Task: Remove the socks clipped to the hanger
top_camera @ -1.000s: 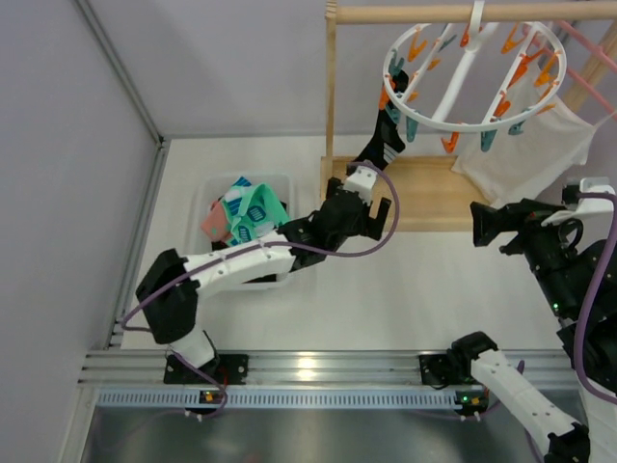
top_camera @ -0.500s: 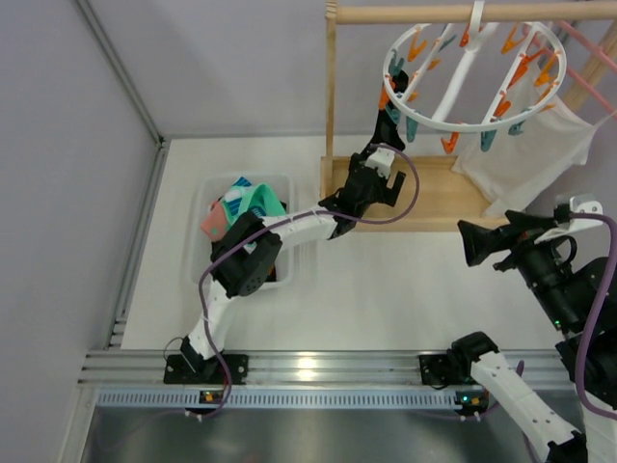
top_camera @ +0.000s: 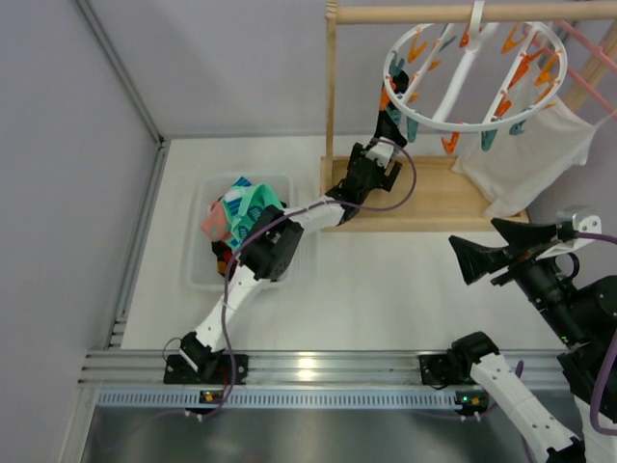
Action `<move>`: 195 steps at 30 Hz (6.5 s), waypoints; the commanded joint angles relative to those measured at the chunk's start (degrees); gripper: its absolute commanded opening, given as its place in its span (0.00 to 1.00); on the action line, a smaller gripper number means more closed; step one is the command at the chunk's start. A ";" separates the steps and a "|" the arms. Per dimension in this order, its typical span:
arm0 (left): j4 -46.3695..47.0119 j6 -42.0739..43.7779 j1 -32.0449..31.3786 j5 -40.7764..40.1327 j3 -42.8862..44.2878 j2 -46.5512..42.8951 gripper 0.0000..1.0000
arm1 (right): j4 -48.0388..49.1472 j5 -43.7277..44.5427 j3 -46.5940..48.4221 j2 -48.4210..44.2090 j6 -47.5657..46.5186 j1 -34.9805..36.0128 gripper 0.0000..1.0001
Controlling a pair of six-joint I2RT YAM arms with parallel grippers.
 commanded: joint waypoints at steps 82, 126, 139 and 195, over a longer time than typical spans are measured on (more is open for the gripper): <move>11.88 10.20 -46.29 -23.51 -23.05 -25.67 0.00 | -18.16 14.62 32.08 20.87 -4.81 2.28 0.99; 3.44 17.67 -49.01 -22.72 -7.14 -15.47 0.00 | -8.76 52.22 38.42 49.97 -14.21 14.67 0.67; 3.44 17.06 -49.10 -21.40 -7.40 -15.91 0.00 | 2.93 58.10 29.54 48.30 -18.60 16.43 0.63; 3.35 4.49 -45.67 -37.82 -47.20 -55.35 0.00 | -5.67 35.61 29.45 34.68 -7.63 15.72 0.99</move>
